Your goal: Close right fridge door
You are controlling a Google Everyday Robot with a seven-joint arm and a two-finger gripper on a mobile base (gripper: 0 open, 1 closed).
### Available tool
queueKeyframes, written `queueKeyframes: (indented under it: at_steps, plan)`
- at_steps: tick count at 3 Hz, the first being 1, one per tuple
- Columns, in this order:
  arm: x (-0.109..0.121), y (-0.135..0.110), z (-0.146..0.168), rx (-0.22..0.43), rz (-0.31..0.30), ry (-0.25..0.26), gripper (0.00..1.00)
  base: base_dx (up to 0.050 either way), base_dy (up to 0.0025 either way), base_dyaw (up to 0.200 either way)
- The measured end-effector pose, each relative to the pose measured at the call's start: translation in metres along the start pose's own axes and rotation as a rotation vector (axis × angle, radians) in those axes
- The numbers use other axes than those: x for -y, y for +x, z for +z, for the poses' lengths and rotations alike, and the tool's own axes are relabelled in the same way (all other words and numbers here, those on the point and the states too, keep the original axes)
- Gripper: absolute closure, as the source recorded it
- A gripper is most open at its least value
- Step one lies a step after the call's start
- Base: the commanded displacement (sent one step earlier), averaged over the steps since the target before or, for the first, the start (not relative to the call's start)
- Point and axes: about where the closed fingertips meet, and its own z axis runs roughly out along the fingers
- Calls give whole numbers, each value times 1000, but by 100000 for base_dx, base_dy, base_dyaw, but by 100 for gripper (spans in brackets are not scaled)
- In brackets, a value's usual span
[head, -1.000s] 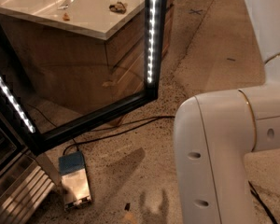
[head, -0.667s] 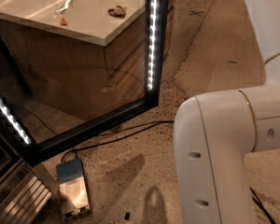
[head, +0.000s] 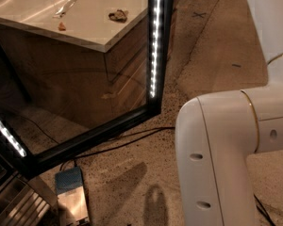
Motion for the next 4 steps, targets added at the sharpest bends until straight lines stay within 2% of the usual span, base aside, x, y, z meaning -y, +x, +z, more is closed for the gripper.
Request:
queueKeyframes:
  at_steps: [1, 2, 3, 4]
  plan:
    - [0, 0, 0, 0, 0, 0, 81, 0, 0, 0]
    - [0, 0, 0, 0, 0, 0, 58, 0, 0, 0]
    - [-4, 9, 5, -29, 1, -11, 35, 0, 0, 0]
    - [-15, 43, 7, -133, 50, -105, 11, 0, 0, 0]
